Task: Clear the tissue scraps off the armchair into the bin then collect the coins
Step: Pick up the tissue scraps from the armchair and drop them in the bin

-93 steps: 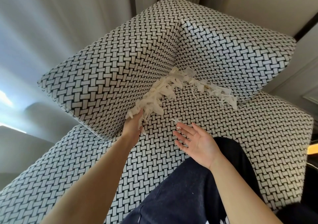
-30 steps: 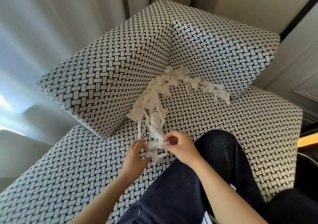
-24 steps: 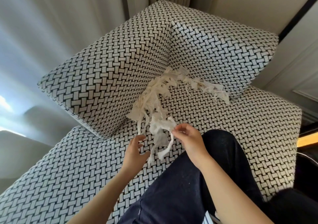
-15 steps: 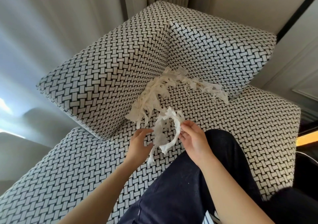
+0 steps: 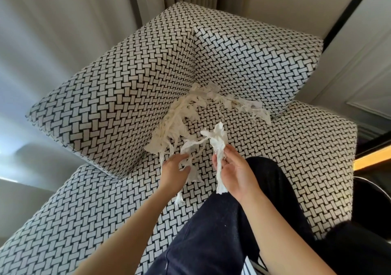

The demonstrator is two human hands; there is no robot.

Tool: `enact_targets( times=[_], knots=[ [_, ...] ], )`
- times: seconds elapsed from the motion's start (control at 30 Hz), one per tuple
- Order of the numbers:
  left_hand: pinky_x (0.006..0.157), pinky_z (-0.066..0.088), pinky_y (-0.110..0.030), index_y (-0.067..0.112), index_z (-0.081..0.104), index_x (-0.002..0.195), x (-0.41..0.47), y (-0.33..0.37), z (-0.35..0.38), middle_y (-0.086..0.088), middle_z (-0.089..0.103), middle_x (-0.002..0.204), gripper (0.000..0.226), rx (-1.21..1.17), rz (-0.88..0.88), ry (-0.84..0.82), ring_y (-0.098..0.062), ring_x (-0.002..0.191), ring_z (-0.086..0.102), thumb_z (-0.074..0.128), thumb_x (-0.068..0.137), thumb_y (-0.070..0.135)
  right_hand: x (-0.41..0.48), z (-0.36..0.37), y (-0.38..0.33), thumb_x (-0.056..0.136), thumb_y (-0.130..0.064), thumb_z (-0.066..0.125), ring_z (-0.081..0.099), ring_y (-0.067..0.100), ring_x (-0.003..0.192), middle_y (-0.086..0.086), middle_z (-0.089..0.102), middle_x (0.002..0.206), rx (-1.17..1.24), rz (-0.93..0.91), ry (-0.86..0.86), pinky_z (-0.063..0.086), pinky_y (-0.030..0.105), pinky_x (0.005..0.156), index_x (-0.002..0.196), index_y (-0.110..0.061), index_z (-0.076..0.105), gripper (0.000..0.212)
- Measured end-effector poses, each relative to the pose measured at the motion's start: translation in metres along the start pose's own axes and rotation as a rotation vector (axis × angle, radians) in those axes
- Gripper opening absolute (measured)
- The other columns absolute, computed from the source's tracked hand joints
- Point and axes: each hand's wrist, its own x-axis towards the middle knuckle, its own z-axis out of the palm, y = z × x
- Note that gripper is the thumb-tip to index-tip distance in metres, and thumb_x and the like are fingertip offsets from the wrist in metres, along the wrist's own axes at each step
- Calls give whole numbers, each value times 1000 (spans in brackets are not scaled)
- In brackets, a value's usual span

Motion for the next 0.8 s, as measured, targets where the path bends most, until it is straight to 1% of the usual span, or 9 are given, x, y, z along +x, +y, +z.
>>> enact_targets(
  times=[0.07,0.13,0.23,0.33,0.47,0.53,0.67,0.77,0.8],
  knots=[
    [105,37,-44,18,57,126,0,5,-6,-1,51,134,40,-39,-13,30,-22,123,46,59,87,10,-3,1,-5,49,-21,93,62,11,89,5,67,105,6,-6,10,43,26,90,101,-9,59,63],
    [105,38,-42,15,54,128,2,10,-11,-1,50,134,42,-60,-9,42,-21,123,46,58,88,9,-7,5,-11,56,-22,89,61,10,87,4,65,104,-12,10,37,46,23,87,111,-7,56,66],
    [106,39,-43,18,53,130,6,22,-16,1,47,138,43,-87,11,49,-19,124,46,58,88,10,-14,9,-23,76,-15,66,58,11,81,5,62,99,-32,8,91,46,22,79,110,-5,56,36],
    [106,39,-42,23,51,132,10,39,-15,6,45,138,44,-63,80,29,-15,123,45,58,89,15,-24,8,-42,77,-11,61,56,15,90,9,61,104,-40,-18,125,46,26,86,109,-4,56,33],
    [106,38,-43,31,47,134,15,73,-6,7,42,142,46,-38,200,-46,-15,127,41,57,90,21,-43,2,-73,76,-10,62,58,18,95,11,62,107,-48,-79,203,45,31,96,116,-2,56,42],
    [103,41,-41,31,47,133,14,95,0,5,40,142,45,-59,239,-98,-15,124,44,57,90,20,-54,-3,-88,73,-8,63,59,19,94,11,63,105,-26,-118,236,46,32,93,108,-3,58,36],
    [100,44,-48,36,49,130,11,138,25,9,43,138,43,-7,343,-207,-16,124,45,57,90,22,-80,-14,-123,70,-6,62,60,19,92,10,65,97,-27,-209,320,48,33,87,101,-3,58,31],
    [105,39,-34,33,50,129,4,168,52,15,46,131,42,39,436,-304,-10,122,45,56,91,19,-99,-31,-149,72,-5,60,60,18,86,9,62,94,17,-286,379,47,32,77,101,-5,56,29],
    [105,39,-33,32,50,129,2,178,63,17,46,127,42,46,455,-344,-9,121,45,56,91,18,-105,-39,-157,75,-5,59,59,17,85,8,62,93,10,-306,397,46,32,76,102,-4,56,27]
  ],
)
